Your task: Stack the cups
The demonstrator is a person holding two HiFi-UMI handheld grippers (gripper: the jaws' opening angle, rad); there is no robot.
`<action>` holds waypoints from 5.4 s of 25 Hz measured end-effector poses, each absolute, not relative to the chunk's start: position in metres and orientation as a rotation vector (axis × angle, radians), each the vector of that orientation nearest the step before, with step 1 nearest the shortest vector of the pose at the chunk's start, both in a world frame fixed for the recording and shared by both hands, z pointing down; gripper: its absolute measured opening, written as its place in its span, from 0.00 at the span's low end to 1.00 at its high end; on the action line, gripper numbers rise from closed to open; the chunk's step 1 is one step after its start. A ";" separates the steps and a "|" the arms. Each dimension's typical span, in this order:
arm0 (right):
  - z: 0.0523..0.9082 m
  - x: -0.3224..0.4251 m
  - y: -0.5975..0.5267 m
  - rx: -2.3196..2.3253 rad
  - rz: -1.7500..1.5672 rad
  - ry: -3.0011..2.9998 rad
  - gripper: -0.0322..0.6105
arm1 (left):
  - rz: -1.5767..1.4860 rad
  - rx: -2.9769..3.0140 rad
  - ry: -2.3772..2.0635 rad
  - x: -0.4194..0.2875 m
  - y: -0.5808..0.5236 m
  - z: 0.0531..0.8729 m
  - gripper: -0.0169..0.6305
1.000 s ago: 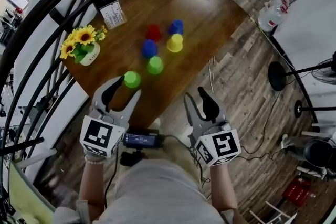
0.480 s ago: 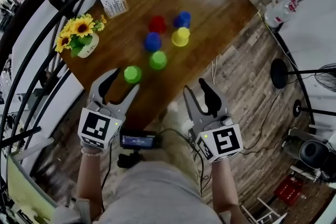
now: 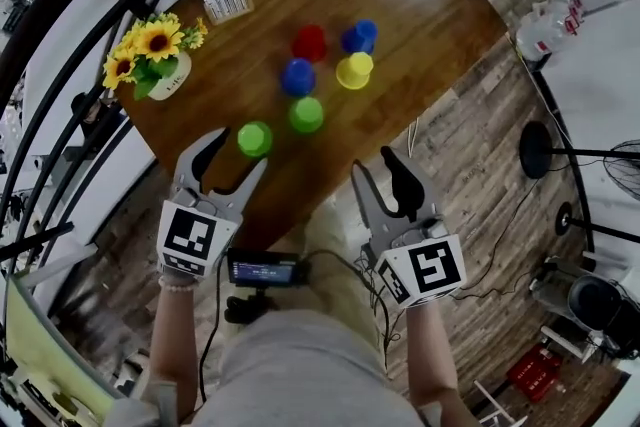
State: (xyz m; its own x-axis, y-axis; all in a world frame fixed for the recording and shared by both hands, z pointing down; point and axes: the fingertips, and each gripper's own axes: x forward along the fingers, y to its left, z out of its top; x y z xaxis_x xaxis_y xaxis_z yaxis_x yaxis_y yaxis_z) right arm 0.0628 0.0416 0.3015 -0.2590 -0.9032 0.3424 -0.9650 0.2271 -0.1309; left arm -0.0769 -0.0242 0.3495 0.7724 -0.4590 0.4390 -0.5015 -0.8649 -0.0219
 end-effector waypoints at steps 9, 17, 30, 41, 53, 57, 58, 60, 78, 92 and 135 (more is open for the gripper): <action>0.320 0.058 0.024 1.733 0.504 -2.320 0.30 | 0.800 2.814 -0.764 -0.080 -0.039 0.396 0.44; 0.329 0.057 0.021 1.716 0.524 -2.324 0.30 | 0.897 2.769 -0.761 -0.085 -0.041 0.429 0.45; 0.342 0.066 0.026 1.703 0.553 -2.298 0.30 | 1.019 2.741 -0.785 -0.084 -0.046 0.454 0.42; 0.347 0.076 0.028 1.702 0.570 -2.290 0.30 | 0.991 2.751 -0.818 -0.070 -0.059 0.452 0.34; 0.350 0.088 0.030 1.713 0.584 -2.277 0.30 | 0.972 2.785 -0.797 -0.046 -0.064 0.451 0.34; 0.354 0.088 0.031 1.708 0.592 -2.275 0.30 | 0.967 2.788 -0.797 -0.043 -0.064 0.452 0.35; 0.355 0.088 0.031 1.707 0.595 -2.274 0.30 | 0.964 2.788 -0.796 -0.043 -0.064 0.452 0.35; 0.356 0.089 0.030 1.704 0.596 -2.274 0.30 | 0.956 2.794 -0.795 -0.041 -0.064 0.452 0.35; 0.370 0.098 0.015 1.651 0.617 -2.284 0.30 | 0.933 2.784 -0.825 -0.034 -0.070 0.454 0.38; 0.398 0.125 -0.046 1.646 0.538 -2.255 0.36 | 0.763 2.692 -0.980 -0.058 -0.072 0.423 0.40; 0.448 0.115 -0.094 1.371 0.558 -2.273 0.37 | 0.798 2.668 -1.105 -0.062 -0.069 0.416 0.39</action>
